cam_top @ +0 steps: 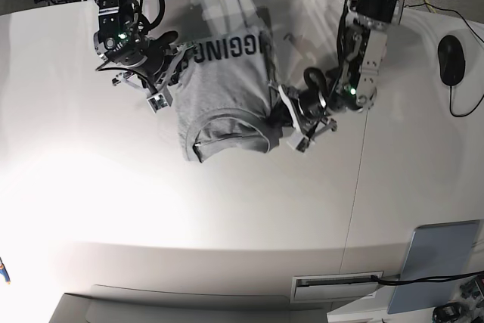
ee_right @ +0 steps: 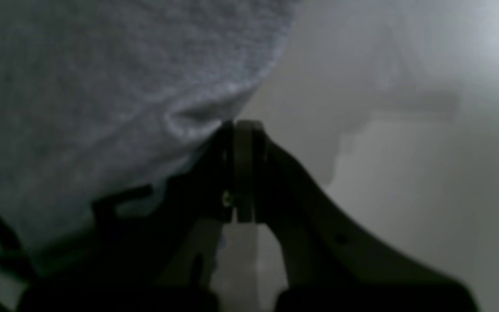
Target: Fold the T-shirt properly
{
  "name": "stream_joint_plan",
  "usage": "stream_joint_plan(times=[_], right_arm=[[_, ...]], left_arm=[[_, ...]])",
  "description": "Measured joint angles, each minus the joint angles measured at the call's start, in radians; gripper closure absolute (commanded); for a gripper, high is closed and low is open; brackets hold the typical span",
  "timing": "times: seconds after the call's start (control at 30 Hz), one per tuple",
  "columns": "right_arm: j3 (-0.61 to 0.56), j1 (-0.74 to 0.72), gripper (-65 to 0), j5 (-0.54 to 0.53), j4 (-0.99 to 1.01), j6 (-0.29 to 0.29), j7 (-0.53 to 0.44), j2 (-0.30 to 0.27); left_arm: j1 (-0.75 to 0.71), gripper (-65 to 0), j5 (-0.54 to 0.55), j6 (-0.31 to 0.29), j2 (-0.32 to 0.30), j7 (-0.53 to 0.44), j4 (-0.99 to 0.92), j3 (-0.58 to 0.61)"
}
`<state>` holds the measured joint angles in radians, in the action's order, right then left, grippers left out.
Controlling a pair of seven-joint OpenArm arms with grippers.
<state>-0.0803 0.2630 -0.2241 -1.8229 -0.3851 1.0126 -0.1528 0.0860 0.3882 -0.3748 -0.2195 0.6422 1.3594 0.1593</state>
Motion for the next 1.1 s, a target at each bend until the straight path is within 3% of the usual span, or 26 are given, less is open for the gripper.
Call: stream_joint_plan(times=[0.13,0.3,0.43,0.63,0.73,0.9,1.0,1.1], right_arm=[[0.014,0.041,0.0,-0.01,-0.055,0.026,0.016,0.0],[0.189,0.15,0.0,-0.006,-0.234,0.042,0.004,-0.008],[0.36,0.296,0.0,-0.058,-0.345,0.039,0.004,-0.006],[0.578,0.535,0.0,-0.212,-0.39,-0.006,0.006,-0.003],[0.645,0.652,0.0,-0.247,-0.39,-0.045,0.004,0.013],[0.67,0.8,0.0,-0.192,-0.367,-0.097,0.005,0.093],[0.668,0.796,0.0,-0.134,-0.254,-0.139,-0.019,0.13],[0.669,0.75,0.0,-0.098,-0.079,-0.185,-0.1,0.13]], left_arm=[[0.014,0.0,0.001,0.134,-0.012,0.076,0.031,-0.005],[-0.08,0.0,-0.024,0.218,-0.096,0.136,0.208,-0.011],[-0.236,0.0,-0.03,0.259,-0.119,0.141,0.424,-0.019],[-0.528,0.0,-0.034,0.26,-0.125,0.156,0.642,-0.138],[-0.666,0.0,-0.03,0.219,-0.124,0.153,0.688,-0.214],[-0.897,0.0,0.027,0.14,-0.125,0.099,0.654,-0.306],[-0.986,0.0,0.031,0.092,-0.124,0.029,0.561,-0.299],[-0.999,0.0,0.03,0.087,-0.121,-0.061,0.399,-0.278]])
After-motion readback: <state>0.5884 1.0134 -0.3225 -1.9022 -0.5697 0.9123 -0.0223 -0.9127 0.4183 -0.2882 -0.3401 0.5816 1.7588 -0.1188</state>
